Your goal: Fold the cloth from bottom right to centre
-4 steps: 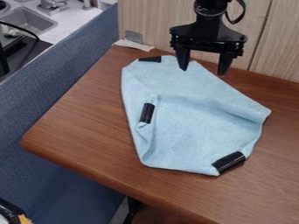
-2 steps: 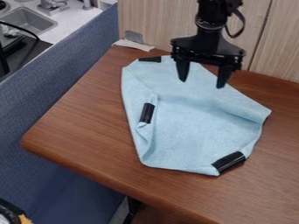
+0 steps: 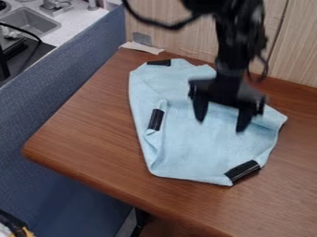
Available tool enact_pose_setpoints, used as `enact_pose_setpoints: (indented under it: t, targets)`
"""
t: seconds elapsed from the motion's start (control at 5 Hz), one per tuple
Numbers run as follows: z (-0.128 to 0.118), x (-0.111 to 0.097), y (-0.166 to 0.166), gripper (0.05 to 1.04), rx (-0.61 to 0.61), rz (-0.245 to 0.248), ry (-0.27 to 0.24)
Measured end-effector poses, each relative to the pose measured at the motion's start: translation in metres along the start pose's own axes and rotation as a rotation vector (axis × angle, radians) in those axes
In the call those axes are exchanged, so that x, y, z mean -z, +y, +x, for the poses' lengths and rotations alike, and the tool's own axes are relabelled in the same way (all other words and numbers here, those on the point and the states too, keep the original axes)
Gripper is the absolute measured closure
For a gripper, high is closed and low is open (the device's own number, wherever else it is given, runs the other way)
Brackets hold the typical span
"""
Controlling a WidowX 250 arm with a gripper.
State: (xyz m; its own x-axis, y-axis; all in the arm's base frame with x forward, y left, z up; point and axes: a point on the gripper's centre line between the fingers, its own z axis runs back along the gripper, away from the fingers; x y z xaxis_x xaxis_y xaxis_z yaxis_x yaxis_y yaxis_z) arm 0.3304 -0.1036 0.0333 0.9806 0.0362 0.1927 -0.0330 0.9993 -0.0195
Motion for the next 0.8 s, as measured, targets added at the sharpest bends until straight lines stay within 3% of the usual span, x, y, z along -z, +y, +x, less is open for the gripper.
enact_pose_setpoints:
  t: [0.4,0.8]
  targets:
    - [-0.036,0.015,-0.032,0.085,0.197,-0.047,0.032]
    - [-0.042,0.03,-0.04,0.085,0.236,-0.022,0.083]
